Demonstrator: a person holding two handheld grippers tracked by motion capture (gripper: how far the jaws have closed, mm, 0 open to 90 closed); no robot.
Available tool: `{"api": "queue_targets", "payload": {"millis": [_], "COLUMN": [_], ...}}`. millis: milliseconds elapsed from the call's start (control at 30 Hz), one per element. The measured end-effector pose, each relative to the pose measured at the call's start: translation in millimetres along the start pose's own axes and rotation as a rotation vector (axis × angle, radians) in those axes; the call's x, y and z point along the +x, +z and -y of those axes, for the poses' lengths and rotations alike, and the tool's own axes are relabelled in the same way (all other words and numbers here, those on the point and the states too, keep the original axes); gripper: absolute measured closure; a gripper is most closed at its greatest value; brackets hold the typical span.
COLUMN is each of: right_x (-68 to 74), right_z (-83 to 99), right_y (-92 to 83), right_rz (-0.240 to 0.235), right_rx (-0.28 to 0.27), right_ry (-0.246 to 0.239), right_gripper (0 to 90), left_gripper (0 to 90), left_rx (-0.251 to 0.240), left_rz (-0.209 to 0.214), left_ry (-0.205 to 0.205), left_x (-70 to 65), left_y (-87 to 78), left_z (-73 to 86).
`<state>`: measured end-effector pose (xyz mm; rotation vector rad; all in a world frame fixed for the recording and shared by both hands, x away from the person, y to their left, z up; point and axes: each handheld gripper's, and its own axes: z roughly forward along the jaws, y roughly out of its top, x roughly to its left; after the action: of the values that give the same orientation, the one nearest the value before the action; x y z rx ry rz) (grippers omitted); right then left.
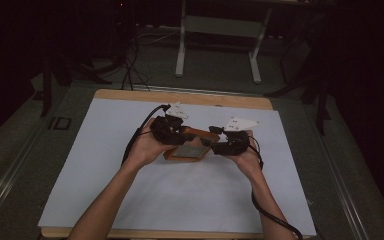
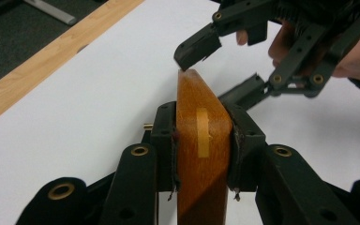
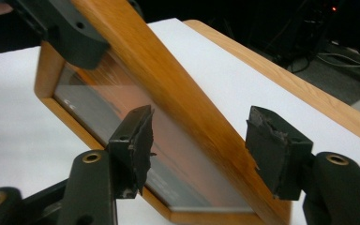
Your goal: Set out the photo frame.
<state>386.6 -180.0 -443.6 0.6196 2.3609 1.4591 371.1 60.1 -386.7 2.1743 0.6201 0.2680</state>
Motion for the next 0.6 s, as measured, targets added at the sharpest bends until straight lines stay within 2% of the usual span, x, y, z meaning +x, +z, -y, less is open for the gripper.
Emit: {"api": "queue_targets", "payload": {"millis": [100,167,333,433,500,600], "right_x": [1.1,1.3,1.3,2.1,1.0,-0.1], "right_z": [-0.6,-1.2,-3.9,-6.4,-7.7,-8.0], "right_y": [2.7,3.2,3.3,3.5,3.7,4.3], "right_rz": [0.002,-0.002,-0.017,-0.027,-0.051,-0.082], "right_rx": [-0.006,-0.01,-0.012,-0.02,-0.018,-0.006], "right_ry": [-0.008,-0.006,-0.023,-0.039,-0.047,-0.05], "right_gripper": [37.5,36.7,32.5,29.3,27.8,32.1], "left_gripper": [68.9,68.8,68.7,68.6,68.4,67.9], "left_rx": [-0.017,-0.028,-0.048,-0.04,-0.036,-0.039], "left_rz": [0.011,0.019,0.037,0.056,0.073,0.086], "left_ry": [-0.015,-0.01,0.025,0.061,0.084,0.08], "left_x": [2.8,3.1,0.5,-1.0,-1.5,-0.6], "left_y": [1.4,2.5,6.7,9.4,11.7,15.6], "left_z": [0.2,0.1,-2.1,-6.2,-9.2,-13.2]}}
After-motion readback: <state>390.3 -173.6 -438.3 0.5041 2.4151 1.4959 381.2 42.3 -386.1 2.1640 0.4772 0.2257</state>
